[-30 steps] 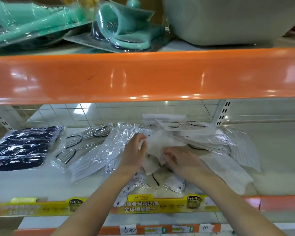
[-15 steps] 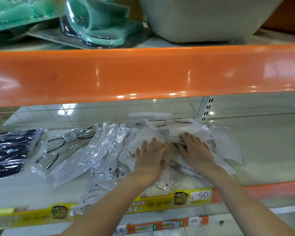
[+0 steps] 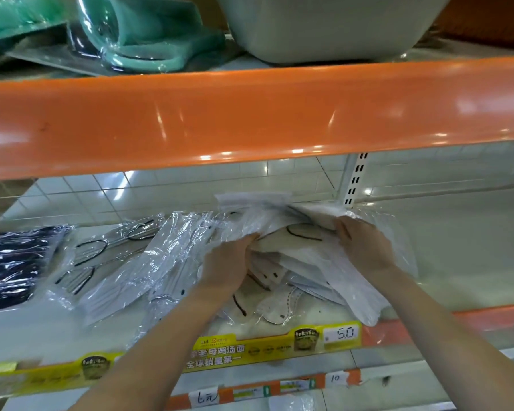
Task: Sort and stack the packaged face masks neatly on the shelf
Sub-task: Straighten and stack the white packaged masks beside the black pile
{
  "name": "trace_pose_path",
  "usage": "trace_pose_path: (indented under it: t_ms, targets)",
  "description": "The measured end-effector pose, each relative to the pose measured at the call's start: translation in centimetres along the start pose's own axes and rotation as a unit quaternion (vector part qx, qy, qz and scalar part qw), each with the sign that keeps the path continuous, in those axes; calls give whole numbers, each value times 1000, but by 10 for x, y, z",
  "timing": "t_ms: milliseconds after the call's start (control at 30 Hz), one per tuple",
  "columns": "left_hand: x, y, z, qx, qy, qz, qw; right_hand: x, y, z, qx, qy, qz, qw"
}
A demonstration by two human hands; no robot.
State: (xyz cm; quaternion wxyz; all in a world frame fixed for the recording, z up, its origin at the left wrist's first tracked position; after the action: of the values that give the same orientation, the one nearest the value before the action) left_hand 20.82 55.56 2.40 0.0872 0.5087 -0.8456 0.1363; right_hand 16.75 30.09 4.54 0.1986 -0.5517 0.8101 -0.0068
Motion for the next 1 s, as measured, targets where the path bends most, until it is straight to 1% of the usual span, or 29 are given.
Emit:
trace_pose_path:
  t_ms: [100, 167, 267, 367, 467, 533, 600, 667, 767, 867, 1000]
  targets:
    - [-18, 0, -11, 35, 68, -38, 996, 11, -4, -8, 22, -5, 30, 999]
    - [-29, -2, -15, 64, 129, -60, 988, 18, -5, -9, 11, -20, 53, 998]
    - [-45, -2, -16, 78, 198, -116, 970, 21, -4, -9, -18, -50, 66, 996]
    - [-51, 2, -16, 103, 229, -152, 956, 11, 4, -6, -59, -58, 68, 994]
    - [-50, 8, -15, 119, 244, -181, 945, -14, 38, 6, -80, -79, 62, 992]
    - [-44, 10, -17, 123, 236, -176, 948, -37, 71, 17, -77, -104, 16, 991]
    - [-35, 11, -19, 121, 218, -150, 957, -52, 92, 29, -50, -79, -33, 995]
    - [-32, 14, -22, 137, 232, -152, 951, -52, 96, 41, -32, -57, -28, 997]
    - [-37, 17, -21, 169, 259, -158, 938, -54, 94, 44, -29, -41, -26, 998]
    - [-38, 21, -18, 169, 261, -143, 939, -58, 91, 39, 0, -30, -44, 999]
    - [-32, 25, -17, 168, 256, -117, 945, -58, 81, 35, 27, -9, -38, 999]
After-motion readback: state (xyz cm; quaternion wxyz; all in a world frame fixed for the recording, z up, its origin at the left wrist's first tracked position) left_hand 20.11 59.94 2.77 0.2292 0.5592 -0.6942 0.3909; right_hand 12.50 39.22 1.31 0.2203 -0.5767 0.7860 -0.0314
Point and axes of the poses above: each hand's wrist, its own y-axis away from the middle knuckle, its own z-axis out of the palm, x = y × z, the point moved 6 cm from there along -y, towards the middle knuckle, and after that the axes turned 8 degrees about z, right-handed, at the moved point
